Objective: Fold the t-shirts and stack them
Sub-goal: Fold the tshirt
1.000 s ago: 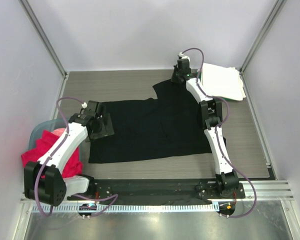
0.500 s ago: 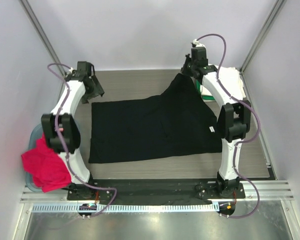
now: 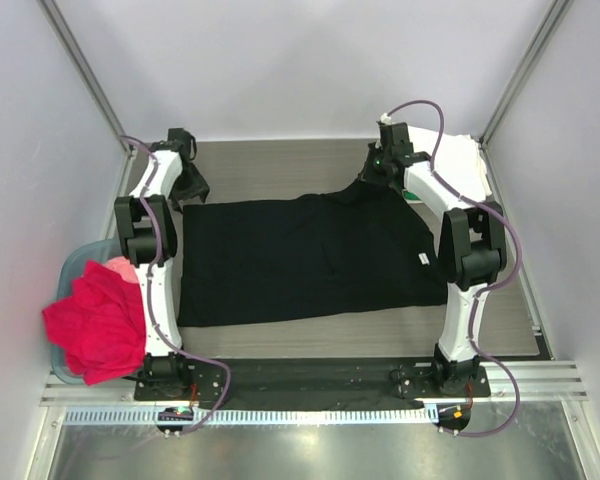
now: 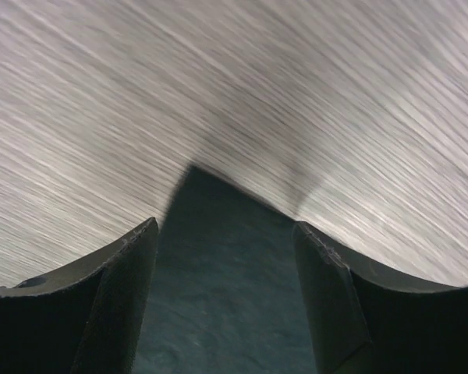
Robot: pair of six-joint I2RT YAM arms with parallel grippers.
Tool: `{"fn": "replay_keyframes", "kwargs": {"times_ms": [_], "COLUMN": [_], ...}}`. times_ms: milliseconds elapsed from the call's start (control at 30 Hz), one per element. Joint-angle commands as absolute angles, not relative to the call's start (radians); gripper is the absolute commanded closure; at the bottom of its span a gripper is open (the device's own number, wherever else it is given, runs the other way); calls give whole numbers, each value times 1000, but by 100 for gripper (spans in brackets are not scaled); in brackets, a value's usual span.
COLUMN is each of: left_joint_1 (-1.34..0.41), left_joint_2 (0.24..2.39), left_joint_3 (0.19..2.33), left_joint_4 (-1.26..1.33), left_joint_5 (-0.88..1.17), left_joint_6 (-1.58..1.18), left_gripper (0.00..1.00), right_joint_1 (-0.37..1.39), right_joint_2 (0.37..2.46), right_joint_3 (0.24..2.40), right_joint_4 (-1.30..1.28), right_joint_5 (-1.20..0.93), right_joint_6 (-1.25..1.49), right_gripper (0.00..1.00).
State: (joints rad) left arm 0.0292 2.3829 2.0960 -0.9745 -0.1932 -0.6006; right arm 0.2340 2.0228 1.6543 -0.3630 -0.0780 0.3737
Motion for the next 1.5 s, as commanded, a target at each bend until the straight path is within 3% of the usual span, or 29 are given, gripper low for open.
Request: {"fn": "replay_keyframes", "kwargs": {"times_ms": [0, 267, 367, 467, 500, 600, 633, 800, 1067, 1467], "left_joint_1": [54, 55, 55, 54, 54, 54, 54, 55, 55, 51], "left_joint_2": [2398, 2450, 2465, 2473, 2468, 2451, 2435, 2318, 1924, 1597], "left_joint_3": [2131, 2134, 2143, 2154, 2152, 2152, 2160, 2111, 1682, 1223], "left_joint_4": [-997, -965, -965, -973, -973, -976, -982, -1017, -862, -747], "left_joint_5": [-241, -209, -203, -189, -183, -152, -146, -149, -195, -172], "left_joint_6": [-643, -680, -683, -684, -686, -678, -673, -663, -646, -692], "left_gripper": [29, 28, 34, 55, 70, 96, 100, 100, 100, 100], "right_joint_1": [235, 235, 233, 235, 235, 232, 229, 229, 229, 229], "right_joint_2": [1919, 1878, 1871, 1868, 1868, 1862, 1856, 1786, 1557, 1189], "right_joint_3": [1652, 1614, 1601, 1595, 1594, 1601, 1601, 1542, 1280, 879], "right_joint_4": [-302, -281, -278, -279, -279, -294, -298, -298, -278, -275], "right_joint_5": [-124, -140, -138, -129, -123, -107, -97, -66, -6, 121], "right_joint_6": [382, 382, 380, 382, 380, 383, 387, 397, 402, 439], "right_gripper": [99, 99, 99, 99, 99, 99, 99, 99, 99, 99]}}
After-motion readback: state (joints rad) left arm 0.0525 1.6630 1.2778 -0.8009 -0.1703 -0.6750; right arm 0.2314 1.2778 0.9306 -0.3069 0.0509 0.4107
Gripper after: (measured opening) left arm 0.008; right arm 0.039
